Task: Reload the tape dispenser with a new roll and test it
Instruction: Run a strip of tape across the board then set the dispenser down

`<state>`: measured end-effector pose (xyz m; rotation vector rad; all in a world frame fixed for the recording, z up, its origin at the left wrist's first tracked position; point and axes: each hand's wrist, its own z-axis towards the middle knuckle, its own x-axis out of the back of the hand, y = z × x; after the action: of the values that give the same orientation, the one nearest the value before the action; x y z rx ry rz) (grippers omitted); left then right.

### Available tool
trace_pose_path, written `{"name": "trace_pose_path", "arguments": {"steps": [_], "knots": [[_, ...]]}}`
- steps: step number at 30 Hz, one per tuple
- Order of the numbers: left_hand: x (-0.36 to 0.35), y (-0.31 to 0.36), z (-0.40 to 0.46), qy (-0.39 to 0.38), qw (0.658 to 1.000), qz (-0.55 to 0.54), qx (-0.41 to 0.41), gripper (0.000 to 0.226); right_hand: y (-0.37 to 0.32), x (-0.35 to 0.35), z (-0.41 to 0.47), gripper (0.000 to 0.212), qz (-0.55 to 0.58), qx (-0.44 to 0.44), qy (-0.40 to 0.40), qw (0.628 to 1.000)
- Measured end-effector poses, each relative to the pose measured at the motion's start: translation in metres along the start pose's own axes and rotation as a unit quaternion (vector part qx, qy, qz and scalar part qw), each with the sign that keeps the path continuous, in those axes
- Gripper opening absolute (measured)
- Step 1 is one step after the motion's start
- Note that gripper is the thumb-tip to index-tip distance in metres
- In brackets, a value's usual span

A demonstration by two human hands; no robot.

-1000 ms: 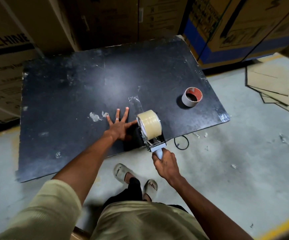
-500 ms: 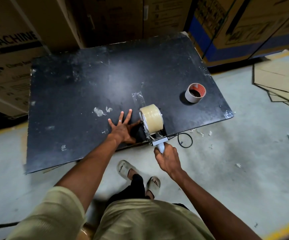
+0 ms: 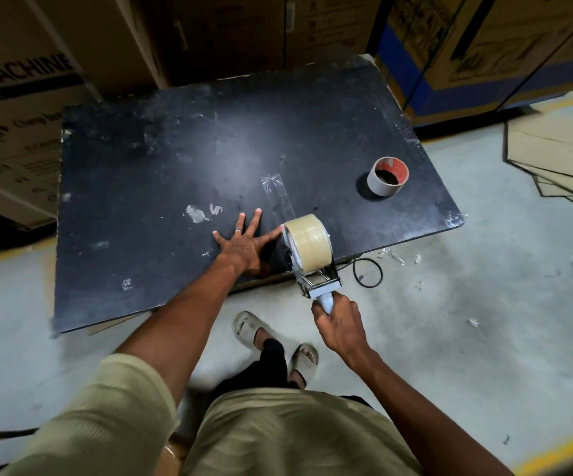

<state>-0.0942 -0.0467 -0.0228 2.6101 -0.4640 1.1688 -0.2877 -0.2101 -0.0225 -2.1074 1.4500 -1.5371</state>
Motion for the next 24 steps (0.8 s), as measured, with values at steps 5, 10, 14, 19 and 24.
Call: {"name": "trace_pose_path", "arguments": {"steps": [5,10,14,19,24], "knots": [[0.003,0.002,-0.003,-0.001,1.0,0.0,-0.002,0.108,0.006,0.0,-0.007,0.022,-0.006,0.005,0.003,1.0],[-0.003,0.0,0.0,0.007,1.0,0.005,-0.013,0.111,0.004,0.0,-0.009,0.019,0.01,-0.001,0.002,1.0],[-0.026,-0.004,-0.003,0.042,0.998,0.022,-0.044,0.118,0.002,0.002,-0.005,0.031,0.017,-0.024,-0.006,1.0],[-0.055,-0.002,-0.012,0.111,0.991,0.008,-0.072,0.125,0.002,0.01,0.004,0.022,0.113,-0.034,-0.063,0.991],[-0.064,0.001,-0.006,0.131,0.99,0.036,-0.037,0.09,0.007,0.001,0.001,0.02,0.125,-0.008,-0.043,0.991]]}}
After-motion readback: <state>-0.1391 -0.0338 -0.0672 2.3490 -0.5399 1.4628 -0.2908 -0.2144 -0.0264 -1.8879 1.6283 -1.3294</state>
